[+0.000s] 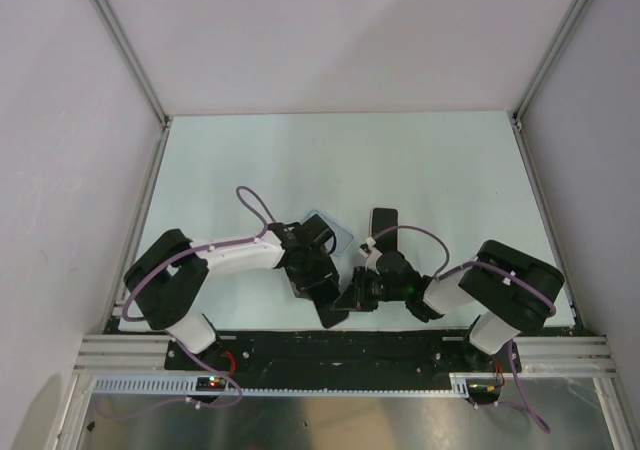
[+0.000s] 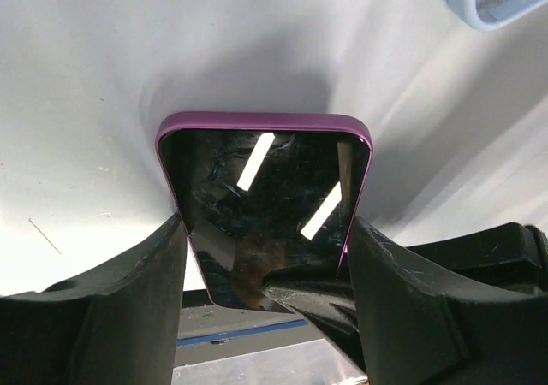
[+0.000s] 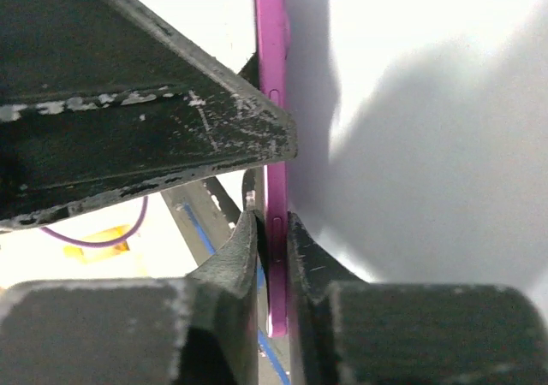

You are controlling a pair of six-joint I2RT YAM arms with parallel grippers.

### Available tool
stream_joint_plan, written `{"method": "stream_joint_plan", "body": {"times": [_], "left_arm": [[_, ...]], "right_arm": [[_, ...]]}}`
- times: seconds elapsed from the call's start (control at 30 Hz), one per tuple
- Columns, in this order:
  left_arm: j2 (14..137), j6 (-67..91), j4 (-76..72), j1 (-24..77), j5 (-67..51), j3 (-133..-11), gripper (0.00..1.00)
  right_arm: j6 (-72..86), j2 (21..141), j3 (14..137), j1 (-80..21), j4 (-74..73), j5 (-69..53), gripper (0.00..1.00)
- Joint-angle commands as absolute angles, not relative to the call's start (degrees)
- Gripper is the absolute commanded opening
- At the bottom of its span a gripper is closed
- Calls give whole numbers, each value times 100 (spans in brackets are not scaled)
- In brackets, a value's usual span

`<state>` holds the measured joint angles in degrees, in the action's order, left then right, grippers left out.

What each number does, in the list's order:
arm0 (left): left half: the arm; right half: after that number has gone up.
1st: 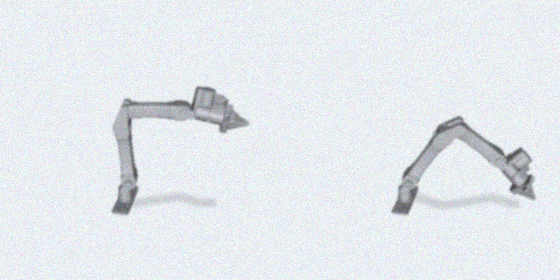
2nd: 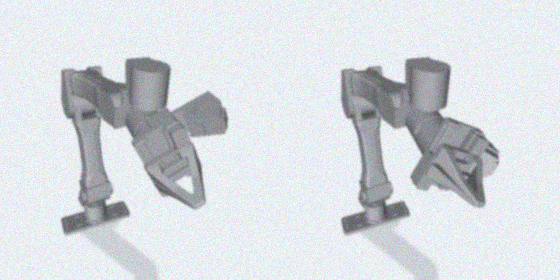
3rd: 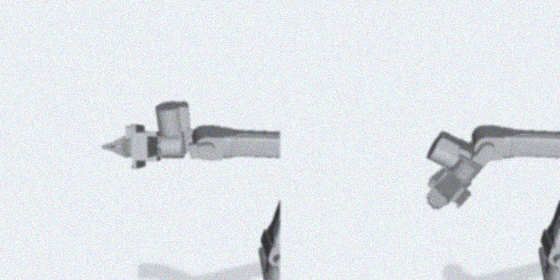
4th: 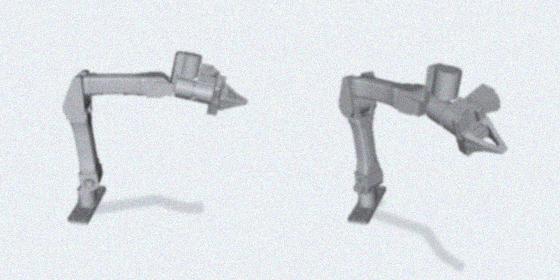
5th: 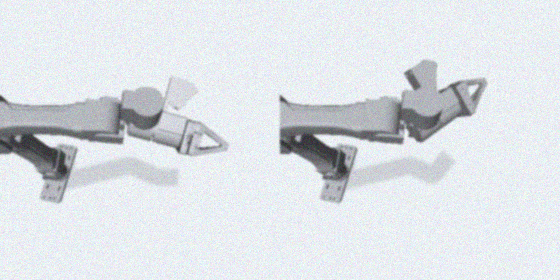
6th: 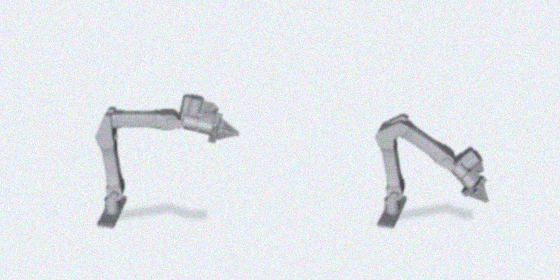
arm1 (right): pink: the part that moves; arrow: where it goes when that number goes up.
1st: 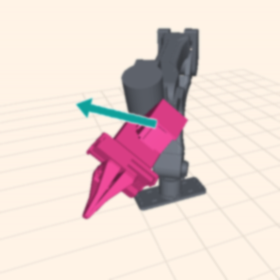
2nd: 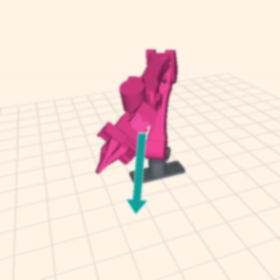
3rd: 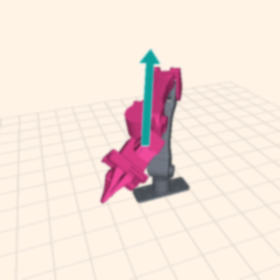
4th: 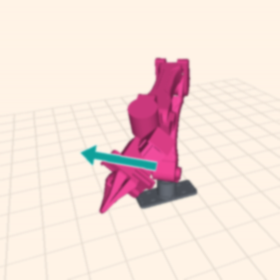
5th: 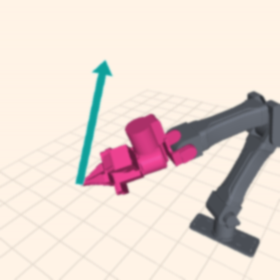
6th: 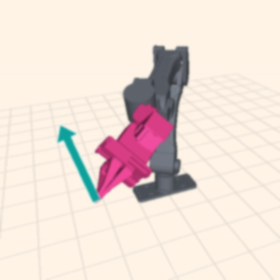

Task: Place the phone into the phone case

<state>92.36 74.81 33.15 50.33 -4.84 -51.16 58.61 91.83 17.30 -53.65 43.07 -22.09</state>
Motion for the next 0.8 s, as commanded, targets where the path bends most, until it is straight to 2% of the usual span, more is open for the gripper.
{"method": "stream_joint_plan", "body": {"times": [0.0, 0.1, 0.13, 0.3, 0.47, 0.77], "left_arm": [[9240, 7504, 2074, 5024, -217, -4882, 50], [8898, 7279, 2079, 4972, -58, -4775, 75], [8769, 7212, 2076, 4934, -38, -4743, 80], [8022, 6894, 2414, 4482, 331, -4810, 90], [7943, 6832, 2924, 3662, 550, -5201, 88], [9729, 6716, 3829, 3142, 1746, -6932, 66]], "right_arm": [[5976, 9239, 1714, -5406, 4585, -2554, 4], [5982, 9185, 1714, -5309, 4586, -2716, 0], [5984, 9158, 1718, -5282, 4578, -2756, 0], [5834, 8797, 1818, -5164, 4109, -2828, 0], [5625, 8198, 1904, -4987, 3435, -2793, 0], [5181, 6236, 1911, -4293, 1358, -2517, 0]]}}
